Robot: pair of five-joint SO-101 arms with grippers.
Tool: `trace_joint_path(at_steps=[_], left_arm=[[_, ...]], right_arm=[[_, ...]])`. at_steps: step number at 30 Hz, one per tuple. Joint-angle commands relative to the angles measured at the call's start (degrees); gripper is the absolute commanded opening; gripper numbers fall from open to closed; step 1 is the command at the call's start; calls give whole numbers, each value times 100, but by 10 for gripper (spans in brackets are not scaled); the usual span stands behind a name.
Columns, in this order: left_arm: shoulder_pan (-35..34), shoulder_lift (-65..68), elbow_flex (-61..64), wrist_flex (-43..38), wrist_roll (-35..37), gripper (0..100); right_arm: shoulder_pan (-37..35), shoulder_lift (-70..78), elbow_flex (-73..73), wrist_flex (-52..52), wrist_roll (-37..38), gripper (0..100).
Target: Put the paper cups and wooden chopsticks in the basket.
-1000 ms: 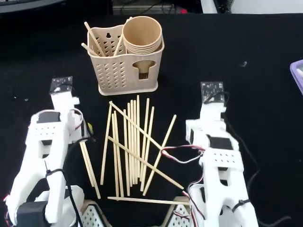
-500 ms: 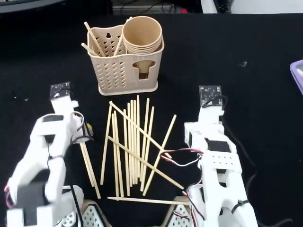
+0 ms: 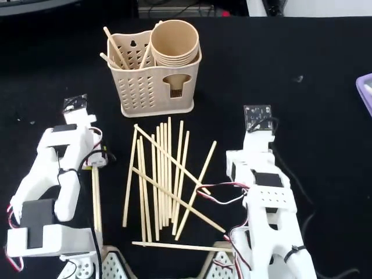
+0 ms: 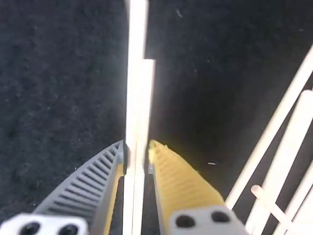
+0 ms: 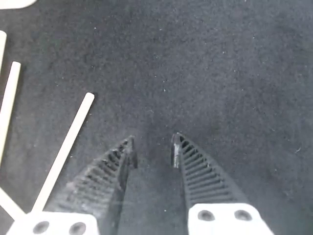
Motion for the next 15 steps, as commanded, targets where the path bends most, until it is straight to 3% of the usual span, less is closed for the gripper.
trace_joint_path(at_steps=[1,7,15], left_arm=[[-66,9,-48,26,44,29],[-180,-255,-435,237,237,30],[-629,-2075,-1552,897,246,30]], right_arm=[[-62,-163,-22,-123,9,128],[-62,-163,66,-246,9,128],[-62,-163,75,-246,-9,128]])
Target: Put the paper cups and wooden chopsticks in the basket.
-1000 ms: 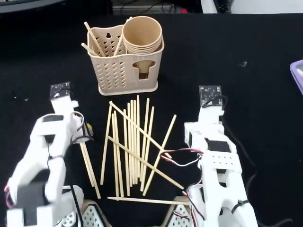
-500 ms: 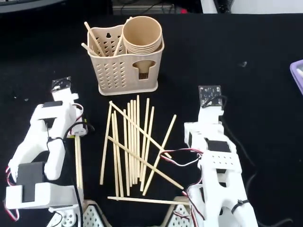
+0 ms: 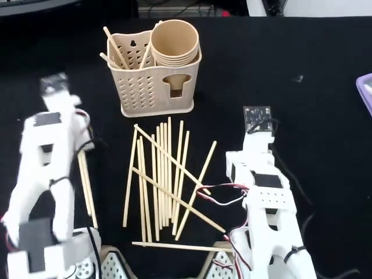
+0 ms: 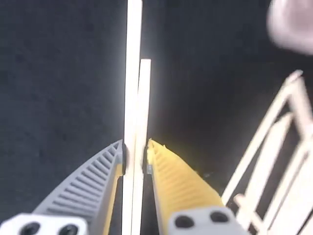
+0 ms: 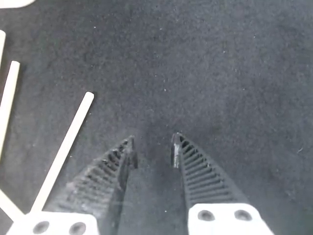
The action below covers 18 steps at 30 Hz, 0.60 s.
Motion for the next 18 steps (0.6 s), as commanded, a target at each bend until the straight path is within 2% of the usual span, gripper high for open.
trace_joint_path(at_steps=[1,5,10,13,18], left_arm=[[-356,-1090,-681,70,62,30],[-620,-2101,-989,-387,193,30],[-567,-3051,-1147,-1776,1143,30],[-136,-3174,-1165,-2611,1512,30],[611,-3165,-1112,-4044,1574,30]], right_arm=[[-62,-163,-22,-123,-9,128],[-62,-163,-22,-123,-18,128],[-62,-163,-22,-123,-35,128],[-62,-163,48,-211,-18,128],[-62,-163,136,-404,0,128]])
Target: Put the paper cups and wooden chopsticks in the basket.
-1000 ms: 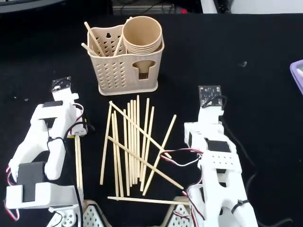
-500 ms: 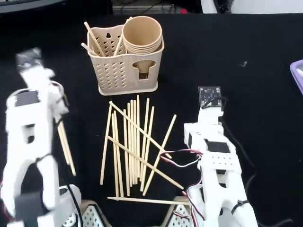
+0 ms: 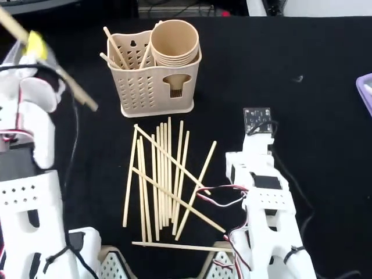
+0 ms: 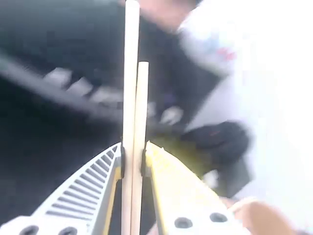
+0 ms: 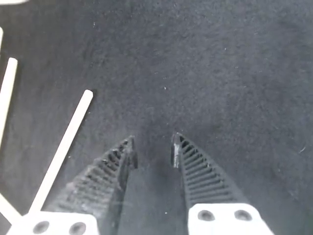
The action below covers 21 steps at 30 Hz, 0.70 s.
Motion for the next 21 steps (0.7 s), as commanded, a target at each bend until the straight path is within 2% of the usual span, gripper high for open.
trace_joint_path(at_steps=[1,8,14,21], left_arm=[[567,-141,-321,-1064,70,30],[963,554,-541,-2338,62,31],[1138,1635,-1156,-2382,62,31],[1279,2347,-1086,-2374,62,33]], right_arm=[[-62,-163,-13,-176,0,128],[-62,-163,-4,-176,0,128],[-62,-163,-4,-185,0,128],[-62,-163,-13,-185,0,128]])
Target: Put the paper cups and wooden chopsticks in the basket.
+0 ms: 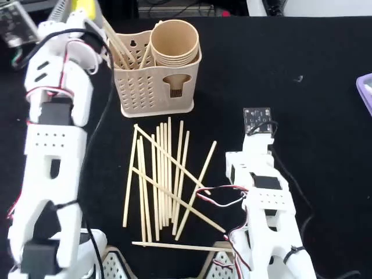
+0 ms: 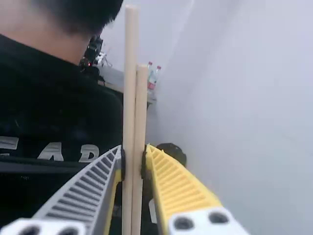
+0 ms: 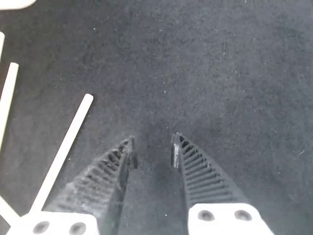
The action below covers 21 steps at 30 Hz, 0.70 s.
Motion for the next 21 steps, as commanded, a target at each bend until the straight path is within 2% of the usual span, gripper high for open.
trace_joint_path(at_steps=[1,5,10,19,21], left_arm=[[84,123,-233,-105,26,33],[198,193,57,-105,-668,37],[497,149,312,-105,-1319,121],[330,44,-171,-88,-1459,123],[233,-255,-356,229,-1459,123]], right_arm=[[-62,-163,-40,-141,9,128],[-62,-163,-40,-141,9,128],[-70,-163,-40,-141,9,128],[-70,-163,-40,-141,9,128],[-70,-163,-40,-141,9,128]])
